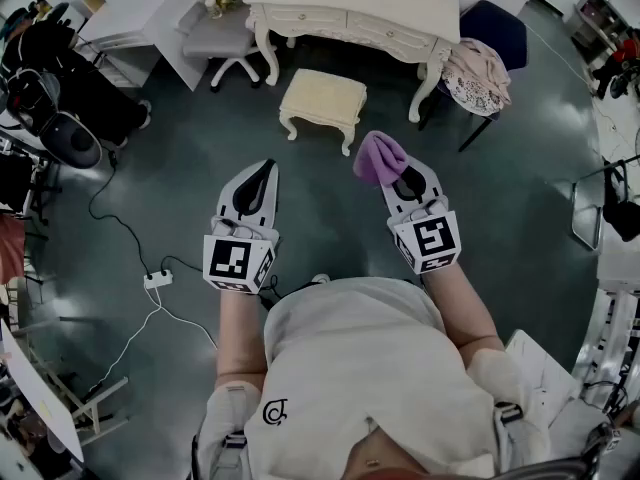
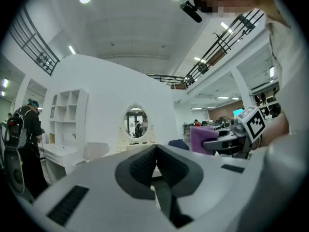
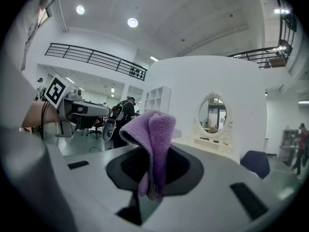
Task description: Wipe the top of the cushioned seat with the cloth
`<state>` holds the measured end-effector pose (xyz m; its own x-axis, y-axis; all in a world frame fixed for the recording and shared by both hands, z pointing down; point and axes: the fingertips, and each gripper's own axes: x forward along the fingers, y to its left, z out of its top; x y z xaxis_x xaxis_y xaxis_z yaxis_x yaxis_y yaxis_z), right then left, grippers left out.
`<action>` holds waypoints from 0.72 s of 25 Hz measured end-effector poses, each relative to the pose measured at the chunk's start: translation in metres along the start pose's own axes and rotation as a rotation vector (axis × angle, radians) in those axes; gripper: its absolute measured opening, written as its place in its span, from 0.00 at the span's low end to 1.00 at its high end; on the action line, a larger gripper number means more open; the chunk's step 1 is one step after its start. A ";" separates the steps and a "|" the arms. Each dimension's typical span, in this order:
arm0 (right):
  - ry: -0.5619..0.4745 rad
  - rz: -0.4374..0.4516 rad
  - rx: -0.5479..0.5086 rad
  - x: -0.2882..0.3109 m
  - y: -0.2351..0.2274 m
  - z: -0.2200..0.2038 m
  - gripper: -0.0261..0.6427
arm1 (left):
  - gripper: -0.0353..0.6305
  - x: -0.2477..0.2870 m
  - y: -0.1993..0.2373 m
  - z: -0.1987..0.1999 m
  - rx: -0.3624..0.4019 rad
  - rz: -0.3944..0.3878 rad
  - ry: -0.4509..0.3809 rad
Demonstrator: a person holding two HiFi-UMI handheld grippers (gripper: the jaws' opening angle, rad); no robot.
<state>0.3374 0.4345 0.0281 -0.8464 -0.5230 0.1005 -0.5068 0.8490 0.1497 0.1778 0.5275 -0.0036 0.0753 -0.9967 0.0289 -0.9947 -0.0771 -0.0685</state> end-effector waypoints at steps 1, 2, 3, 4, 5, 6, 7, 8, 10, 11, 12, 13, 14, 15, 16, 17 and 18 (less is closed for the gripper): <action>-0.003 0.000 0.000 0.001 0.001 0.001 0.15 | 0.07 0.000 0.001 0.000 0.000 0.001 -0.001; -0.006 0.000 0.000 0.001 0.001 0.003 0.15 | 0.07 -0.001 0.002 0.001 0.000 0.002 -0.003; -0.009 -0.001 0.001 0.002 0.002 0.004 0.15 | 0.07 -0.001 0.003 0.001 -0.001 0.002 -0.004; -0.011 -0.003 0.002 0.002 0.003 0.005 0.15 | 0.07 -0.002 0.004 0.002 -0.002 0.001 -0.006; -0.012 -0.004 0.004 0.002 0.004 0.006 0.15 | 0.07 -0.002 0.004 0.002 -0.003 -0.002 -0.008; -0.011 -0.004 0.006 0.003 0.005 0.006 0.15 | 0.07 -0.003 0.005 0.002 -0.004 -0.006 -0.009; -0.010 -0.004 0.009 0.003 0.007 0.006 0.15 | 0.07 -0.004 0.005 0.003 -0.004 -0.011 -0.009; -0.007 -0.005 0.016 0.004 0.008 0.006 0.15 | 0.07 -0.005 0.005 0.002 -0.004 -0.017 -0.008; -0.001 -0.010 0.034 0.005 0.012 0.006 0.15 | 0.07 -0.007 0.007 0.002 0.000 -0.026 -0.009; 0.000 -0.017 0.044 0.006 0.014 0.006 0.15 | 0.07 -0.009 0.009 0.003 0.004 -0.027 -0.015; -0.001 -0.026 0.056 0.008 0.015 0.007 0.15 | 0.07 -0.011 0.012 0.004 0.009 -0.023 -0.025; -0.004 -0.034 0.069 0.009 0.016 0.008 0.15 | 0.07 -0.013 0.017 0.006 0.012 -0.017 -0.036; -0.007 -0.040 0.081 0.012 0.017 0.008 0.15 | 0.07 -0.015 0.022 0.006 0.011 -0.013 -0.045; -0.007 -0.046 0.087 0.014 0.019 0.009 0.15 | 0.07 -0.016 0.027 0.006 0.005 -0.012 -0.050; -0.004 -0.053 0.087 0.016 0.022 0.008 0.15 | 0.07 -0.017 0.032 0.005 -0.002 -0.014 -0.052; 0.001 -0.060 0.081 0.018 0.024 0.008 0.15 | 0.07 -0.019 0.037 0.003 -0.008 -0.017 -0.051; 0.007 -0.067 0.075 0.021 0.028 0.007 0.15 | 0.07 -0.021 0.042 0.002 -0.011 -0.020 -0.050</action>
<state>0.3045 0.4476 0.0276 -0.8092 -0.5791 0.0993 -0.5732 0.8152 0.0825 0.1345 0.5448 -0.0086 0.0981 -0.9950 -0.0196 -0.9937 -0.0969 -0.0570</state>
